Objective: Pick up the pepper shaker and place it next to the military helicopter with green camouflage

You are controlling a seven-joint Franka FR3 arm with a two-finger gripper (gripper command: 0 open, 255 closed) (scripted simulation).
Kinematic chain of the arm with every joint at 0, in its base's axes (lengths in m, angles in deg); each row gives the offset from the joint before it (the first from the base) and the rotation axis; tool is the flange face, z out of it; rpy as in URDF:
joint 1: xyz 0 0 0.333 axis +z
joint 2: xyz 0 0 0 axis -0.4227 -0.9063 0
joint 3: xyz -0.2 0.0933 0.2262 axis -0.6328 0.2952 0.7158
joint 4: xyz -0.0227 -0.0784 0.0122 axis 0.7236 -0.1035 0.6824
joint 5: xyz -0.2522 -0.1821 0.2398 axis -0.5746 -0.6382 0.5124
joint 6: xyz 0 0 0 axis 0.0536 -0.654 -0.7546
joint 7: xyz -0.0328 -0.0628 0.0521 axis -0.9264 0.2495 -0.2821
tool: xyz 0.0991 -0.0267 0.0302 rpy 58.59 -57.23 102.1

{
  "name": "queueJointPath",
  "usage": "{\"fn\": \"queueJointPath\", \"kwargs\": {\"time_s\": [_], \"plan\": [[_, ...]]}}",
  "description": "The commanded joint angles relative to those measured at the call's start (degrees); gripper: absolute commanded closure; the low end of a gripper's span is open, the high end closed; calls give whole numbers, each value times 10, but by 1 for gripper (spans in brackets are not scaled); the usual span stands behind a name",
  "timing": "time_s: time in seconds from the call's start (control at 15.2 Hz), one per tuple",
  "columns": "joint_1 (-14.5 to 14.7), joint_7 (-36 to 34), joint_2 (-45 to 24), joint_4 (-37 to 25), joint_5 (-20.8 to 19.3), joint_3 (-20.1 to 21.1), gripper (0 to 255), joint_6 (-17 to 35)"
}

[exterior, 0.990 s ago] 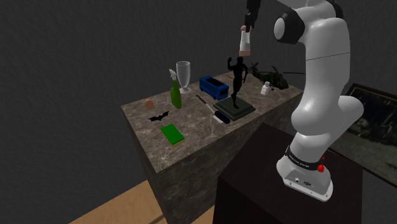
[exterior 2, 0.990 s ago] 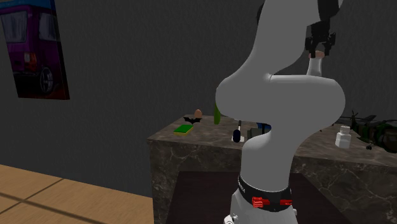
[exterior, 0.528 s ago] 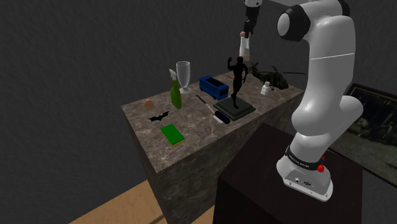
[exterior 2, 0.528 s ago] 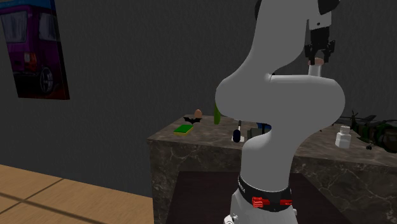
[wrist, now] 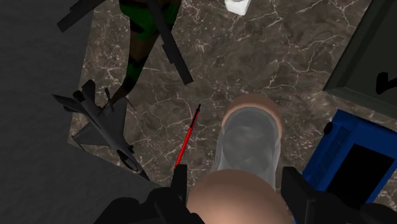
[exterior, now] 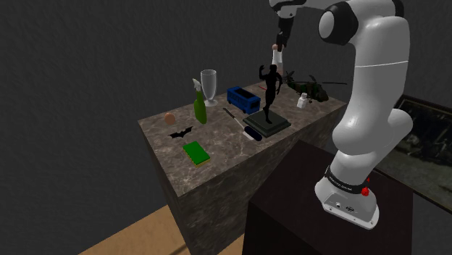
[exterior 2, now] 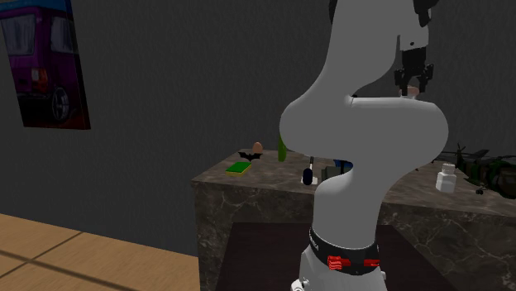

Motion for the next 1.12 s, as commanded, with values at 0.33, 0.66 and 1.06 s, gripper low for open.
{"fn": "queueJointPath", "kwargs": {"time_s": [0.33,0.66,1.06], "plan": [[3,-4,9,67,-3,0,255,59],[5,-7,10,108,-4,1,255,98],[6,-9,7,149,-4,2,255,143]]}}
